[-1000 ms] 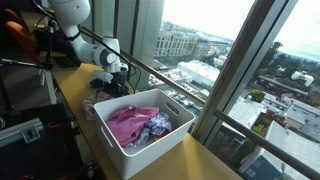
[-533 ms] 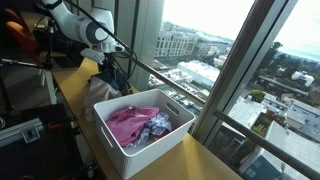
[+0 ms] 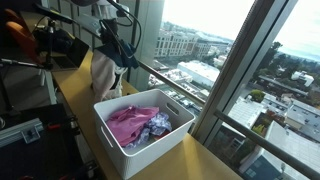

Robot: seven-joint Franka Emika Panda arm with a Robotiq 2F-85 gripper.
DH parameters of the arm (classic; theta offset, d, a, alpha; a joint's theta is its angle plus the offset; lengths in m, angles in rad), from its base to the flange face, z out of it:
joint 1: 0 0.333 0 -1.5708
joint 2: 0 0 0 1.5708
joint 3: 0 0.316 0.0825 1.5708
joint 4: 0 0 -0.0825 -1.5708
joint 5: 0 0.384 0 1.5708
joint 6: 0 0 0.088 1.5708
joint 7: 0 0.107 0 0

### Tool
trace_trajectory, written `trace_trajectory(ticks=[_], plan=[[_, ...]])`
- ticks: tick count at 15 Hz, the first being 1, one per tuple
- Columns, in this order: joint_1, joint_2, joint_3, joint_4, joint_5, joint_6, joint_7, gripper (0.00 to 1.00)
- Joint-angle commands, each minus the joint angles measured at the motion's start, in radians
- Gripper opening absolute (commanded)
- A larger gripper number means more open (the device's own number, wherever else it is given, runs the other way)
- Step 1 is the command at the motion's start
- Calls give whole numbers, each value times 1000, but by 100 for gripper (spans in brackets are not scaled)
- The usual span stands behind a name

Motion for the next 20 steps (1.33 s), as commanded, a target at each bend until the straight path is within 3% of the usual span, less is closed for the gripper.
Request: trace_trajectory(ticks=[1,8,16,20], plan=[[-37,-152,-39,27,65,-83,-63,6],[-96,-254,-154,261,74,-235,-105,6],[-154,-149,-276,711,103,-447,-153,6],[-188,-93,-312,748,144,-458,-191,6]])
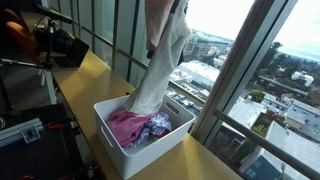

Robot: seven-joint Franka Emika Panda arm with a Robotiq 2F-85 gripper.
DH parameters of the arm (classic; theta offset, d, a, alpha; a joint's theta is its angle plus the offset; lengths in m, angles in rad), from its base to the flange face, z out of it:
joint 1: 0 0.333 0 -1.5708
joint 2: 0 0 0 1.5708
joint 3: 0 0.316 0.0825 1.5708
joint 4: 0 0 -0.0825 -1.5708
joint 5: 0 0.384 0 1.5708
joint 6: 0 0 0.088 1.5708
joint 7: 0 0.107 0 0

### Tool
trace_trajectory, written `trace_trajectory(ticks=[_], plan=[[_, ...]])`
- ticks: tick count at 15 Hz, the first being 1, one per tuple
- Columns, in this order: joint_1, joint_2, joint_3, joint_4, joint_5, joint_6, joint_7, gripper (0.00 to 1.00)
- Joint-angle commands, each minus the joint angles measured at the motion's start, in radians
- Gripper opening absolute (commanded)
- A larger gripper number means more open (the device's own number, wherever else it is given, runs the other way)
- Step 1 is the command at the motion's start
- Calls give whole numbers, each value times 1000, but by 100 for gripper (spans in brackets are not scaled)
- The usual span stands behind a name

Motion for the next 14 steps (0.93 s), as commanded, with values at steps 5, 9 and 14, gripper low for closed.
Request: trace_trajectory(ticks=[5,9,14], plan=[[-53,84,5,-153,47,58,-60,6],[-53,109,19,-311,53,98,-56,6],[-55,141,38,-466,39,181,-50,6]])
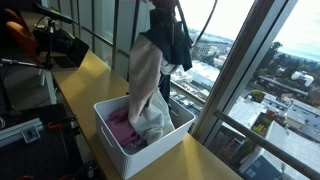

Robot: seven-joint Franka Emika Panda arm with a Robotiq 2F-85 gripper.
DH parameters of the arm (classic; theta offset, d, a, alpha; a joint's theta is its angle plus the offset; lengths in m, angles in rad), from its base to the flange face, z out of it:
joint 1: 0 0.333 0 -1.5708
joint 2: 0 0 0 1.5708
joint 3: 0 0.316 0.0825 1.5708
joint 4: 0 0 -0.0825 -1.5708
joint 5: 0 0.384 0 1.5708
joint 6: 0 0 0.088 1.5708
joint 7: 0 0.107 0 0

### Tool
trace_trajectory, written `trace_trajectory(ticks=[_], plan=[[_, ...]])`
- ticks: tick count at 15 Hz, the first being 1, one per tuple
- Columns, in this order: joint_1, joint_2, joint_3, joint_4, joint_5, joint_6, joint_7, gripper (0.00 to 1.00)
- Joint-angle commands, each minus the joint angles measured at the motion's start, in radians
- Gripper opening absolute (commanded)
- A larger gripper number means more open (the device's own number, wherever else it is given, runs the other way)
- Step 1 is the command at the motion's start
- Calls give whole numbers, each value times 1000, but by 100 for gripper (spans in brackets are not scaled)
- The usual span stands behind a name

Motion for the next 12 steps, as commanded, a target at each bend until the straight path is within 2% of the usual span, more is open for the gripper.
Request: trace_trajectory(ticks=[1,4,5,7,12], plan=[[-17,3,23,-95,13,72,-11,6],[-14,15,33,-188,-4,138,-2,6],[-12,17,39,-224,-15,171,5,47],[-12,19,47,-268,-32,221,11,55],[-15,-35,54,-278,-69,271,9,91]])
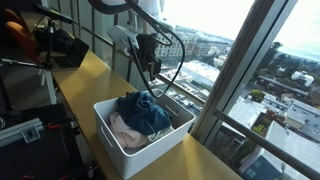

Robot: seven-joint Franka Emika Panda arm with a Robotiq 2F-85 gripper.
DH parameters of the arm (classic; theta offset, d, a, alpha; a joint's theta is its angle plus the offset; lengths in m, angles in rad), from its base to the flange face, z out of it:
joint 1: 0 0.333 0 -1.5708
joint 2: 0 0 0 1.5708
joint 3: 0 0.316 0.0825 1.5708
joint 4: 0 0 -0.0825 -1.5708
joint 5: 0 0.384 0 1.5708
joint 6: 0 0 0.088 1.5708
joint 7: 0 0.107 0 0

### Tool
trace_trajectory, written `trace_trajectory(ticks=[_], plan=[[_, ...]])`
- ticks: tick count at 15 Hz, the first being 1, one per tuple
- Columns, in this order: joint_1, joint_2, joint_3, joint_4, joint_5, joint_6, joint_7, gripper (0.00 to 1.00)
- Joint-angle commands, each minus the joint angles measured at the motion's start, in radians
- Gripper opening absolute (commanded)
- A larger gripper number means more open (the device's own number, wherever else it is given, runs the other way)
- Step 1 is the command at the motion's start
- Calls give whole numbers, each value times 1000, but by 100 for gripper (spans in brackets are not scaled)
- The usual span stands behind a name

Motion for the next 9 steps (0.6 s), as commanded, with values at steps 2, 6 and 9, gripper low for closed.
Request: trace_trajectory(ticks=[2,6,9], plan=[[0,-107,31,-15,-31,24,14,100],[49,-147,111,-54,-63,73,49,100],[92,-114,186,-79,-118,132,99,100]])
